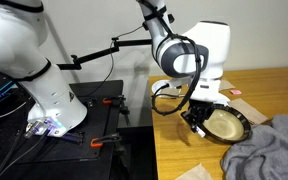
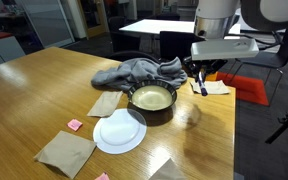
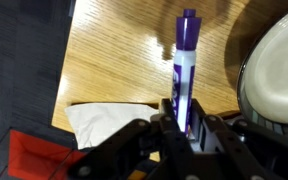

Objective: Remove the marker from the bowl and put it on the table

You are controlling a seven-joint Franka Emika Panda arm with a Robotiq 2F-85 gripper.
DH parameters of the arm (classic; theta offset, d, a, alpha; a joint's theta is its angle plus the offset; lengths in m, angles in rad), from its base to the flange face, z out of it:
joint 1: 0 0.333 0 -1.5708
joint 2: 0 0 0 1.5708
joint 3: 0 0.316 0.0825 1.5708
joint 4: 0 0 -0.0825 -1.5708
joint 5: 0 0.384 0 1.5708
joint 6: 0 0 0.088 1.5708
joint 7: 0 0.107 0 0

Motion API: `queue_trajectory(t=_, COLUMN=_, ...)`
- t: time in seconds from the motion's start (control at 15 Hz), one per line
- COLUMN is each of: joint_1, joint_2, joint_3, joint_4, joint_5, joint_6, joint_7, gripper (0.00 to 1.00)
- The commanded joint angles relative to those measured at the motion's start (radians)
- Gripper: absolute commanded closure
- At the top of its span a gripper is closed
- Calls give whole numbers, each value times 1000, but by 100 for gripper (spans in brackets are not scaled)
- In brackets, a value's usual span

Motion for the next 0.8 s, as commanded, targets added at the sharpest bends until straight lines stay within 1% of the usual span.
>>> queue_trajectory(t=0.0, joint_1=28, joint_2=52, joint_3=-10, joint_4=0, joint_5=41, joint_6=80, joint_7=53, gripper=95)
queue_trajectory(t=0.4, joint_1=6, joint_2=126, joint_3=13, joint_4=16, joint_5=165, joint_6=102, joint_7=28, gripper=95)
queue_trajectory(t=0.73, joint_1=-10, joint_2=183, joint_3=13, joint_4=26, joint_5=219, joint_6=164, joint_7=-3, gripper=95)
